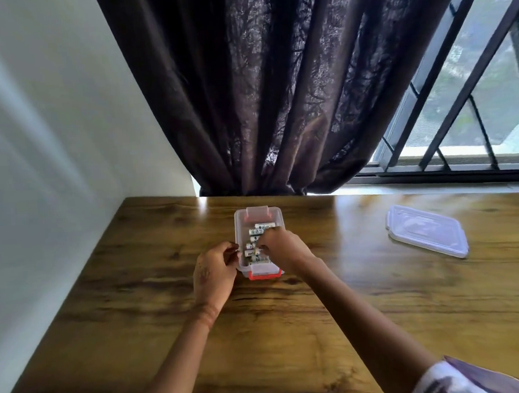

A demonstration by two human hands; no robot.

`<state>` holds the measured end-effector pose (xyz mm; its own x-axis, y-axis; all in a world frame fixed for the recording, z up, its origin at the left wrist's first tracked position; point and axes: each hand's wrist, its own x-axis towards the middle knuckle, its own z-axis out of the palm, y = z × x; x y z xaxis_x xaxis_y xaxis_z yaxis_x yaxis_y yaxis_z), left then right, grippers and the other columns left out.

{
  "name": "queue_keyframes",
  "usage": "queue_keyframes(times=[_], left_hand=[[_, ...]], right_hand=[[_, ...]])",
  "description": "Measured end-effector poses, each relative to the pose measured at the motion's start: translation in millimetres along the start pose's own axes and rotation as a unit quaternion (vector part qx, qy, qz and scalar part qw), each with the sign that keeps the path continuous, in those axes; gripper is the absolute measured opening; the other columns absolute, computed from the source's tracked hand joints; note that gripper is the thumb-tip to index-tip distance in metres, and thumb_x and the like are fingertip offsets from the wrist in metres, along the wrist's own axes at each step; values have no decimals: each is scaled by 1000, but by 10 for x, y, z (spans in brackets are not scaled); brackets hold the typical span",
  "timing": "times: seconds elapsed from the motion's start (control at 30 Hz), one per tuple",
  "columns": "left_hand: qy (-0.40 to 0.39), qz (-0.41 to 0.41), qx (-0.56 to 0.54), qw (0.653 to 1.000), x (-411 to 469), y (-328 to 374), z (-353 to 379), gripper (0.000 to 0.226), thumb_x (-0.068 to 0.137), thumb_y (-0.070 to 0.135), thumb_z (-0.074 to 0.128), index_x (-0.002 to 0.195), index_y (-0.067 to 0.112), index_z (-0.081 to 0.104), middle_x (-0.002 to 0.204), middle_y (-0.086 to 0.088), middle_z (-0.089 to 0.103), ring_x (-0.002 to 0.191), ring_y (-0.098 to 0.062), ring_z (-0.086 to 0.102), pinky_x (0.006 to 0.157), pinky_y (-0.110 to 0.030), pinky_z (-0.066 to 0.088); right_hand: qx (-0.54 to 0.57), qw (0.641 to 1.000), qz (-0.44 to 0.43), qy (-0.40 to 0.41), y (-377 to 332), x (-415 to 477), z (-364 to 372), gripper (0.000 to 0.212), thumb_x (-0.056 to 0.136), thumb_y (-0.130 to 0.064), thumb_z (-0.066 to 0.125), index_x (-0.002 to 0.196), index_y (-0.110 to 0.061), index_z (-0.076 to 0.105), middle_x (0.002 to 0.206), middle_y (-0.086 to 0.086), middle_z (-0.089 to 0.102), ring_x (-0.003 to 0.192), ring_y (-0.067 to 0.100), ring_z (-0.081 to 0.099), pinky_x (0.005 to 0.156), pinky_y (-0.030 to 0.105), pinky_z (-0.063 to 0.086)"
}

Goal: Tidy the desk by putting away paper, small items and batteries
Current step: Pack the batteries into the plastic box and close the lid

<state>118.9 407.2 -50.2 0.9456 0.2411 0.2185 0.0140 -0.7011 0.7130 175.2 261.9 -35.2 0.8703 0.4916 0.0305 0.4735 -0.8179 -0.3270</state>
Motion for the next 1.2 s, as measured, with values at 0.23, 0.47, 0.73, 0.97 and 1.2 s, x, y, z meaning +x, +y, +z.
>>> queue_keyframes(times=[0.23,0.47,0.73,0.97,1.2], left_hand=[[-21,-37,-32,999,41,-42,30,21,88,22,59,102,11,68,96,-2,71,87,-10,62,77,-21,46],[-51,-208,-193,957,63,4,88,20,90,20,56,97,8,71,78,2,69,79,-15,65,77,-32,52],[-77,-271,-287,916,-121,188,40,27,91,-3,45,77,9,64,74,-3,65,73,-18,63,62,-23,57],[-171,-333,-412,831,-554,490,197,26,97,5,39,79,-1,56,51,-6,66,45,-12,65,47,-19,54],[-60,-276,-269,921,-795,585,497,21,89,8,56,68,7,58,62,-8,60,50,-15,59,67,-36,54]], right_hand=[[56,995,63,47,-9,13,31,20,90,-11,55,106,-7,64,106,8,65,92,21,62,79,35,54],[239,915,251,205,100,-369,217,23,87,-21,61,102,-4,63,100,9,65,93,24,59,70,29,47],[337,884,276,170,122,-527,234,21,91,-10,50,98,-4,69,83,3,67,66,7,57,55,9,44],[293,904,287,123,569,-912,17,25,73,7,45,76,1,69,65,7,60,64,12,49,50,23,36],[276,920,269,71,1058,-1371,-285,28,76,11,52,90,-3,73,79,5,66,73,11,53,58,20,41]])
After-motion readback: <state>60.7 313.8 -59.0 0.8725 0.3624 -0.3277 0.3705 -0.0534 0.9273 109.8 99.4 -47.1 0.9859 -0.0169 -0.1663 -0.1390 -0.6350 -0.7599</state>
